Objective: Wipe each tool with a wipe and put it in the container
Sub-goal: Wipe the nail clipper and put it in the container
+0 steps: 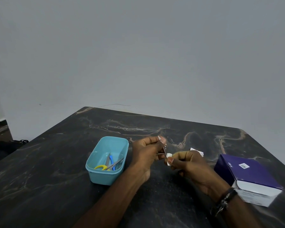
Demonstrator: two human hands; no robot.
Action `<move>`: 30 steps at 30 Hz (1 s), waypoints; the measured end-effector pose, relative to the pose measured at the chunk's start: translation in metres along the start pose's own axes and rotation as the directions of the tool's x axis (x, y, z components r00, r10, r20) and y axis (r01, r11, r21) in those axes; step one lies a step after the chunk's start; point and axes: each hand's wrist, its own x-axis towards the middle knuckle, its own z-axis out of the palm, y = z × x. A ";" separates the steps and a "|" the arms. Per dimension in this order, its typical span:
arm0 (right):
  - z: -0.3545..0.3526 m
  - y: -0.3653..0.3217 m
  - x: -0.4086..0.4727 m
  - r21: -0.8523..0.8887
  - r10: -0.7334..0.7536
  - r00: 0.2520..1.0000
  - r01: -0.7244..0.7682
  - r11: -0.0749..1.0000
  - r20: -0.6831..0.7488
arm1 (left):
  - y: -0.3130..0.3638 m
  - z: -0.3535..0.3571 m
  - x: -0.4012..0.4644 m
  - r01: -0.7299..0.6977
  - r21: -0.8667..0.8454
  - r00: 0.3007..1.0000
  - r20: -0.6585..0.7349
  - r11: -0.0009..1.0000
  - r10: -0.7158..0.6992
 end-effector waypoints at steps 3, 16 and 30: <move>0.002 0.000 0.000 0.008 -0.032 0.999 0.032 0.999 -0.029 | -0.001 -0.001 0.000 0.042 0.091 0.998 0.035 0.995 -0.045; 0.003 0.001 -0.002 -0.077 -0.003 0.995 0.011 0.997 0.097 | 0.002 -0.002 0.000 0.036 0.098 0.999 -0.006 0.994 -0.036; 0.007 0.001 -0.001 -0.085 -0.046 0.994 0.054 0.995 0.096 | -0.001 0.002 -0.005 -0.097 0.154 0.993 -0.052 0.983 0.106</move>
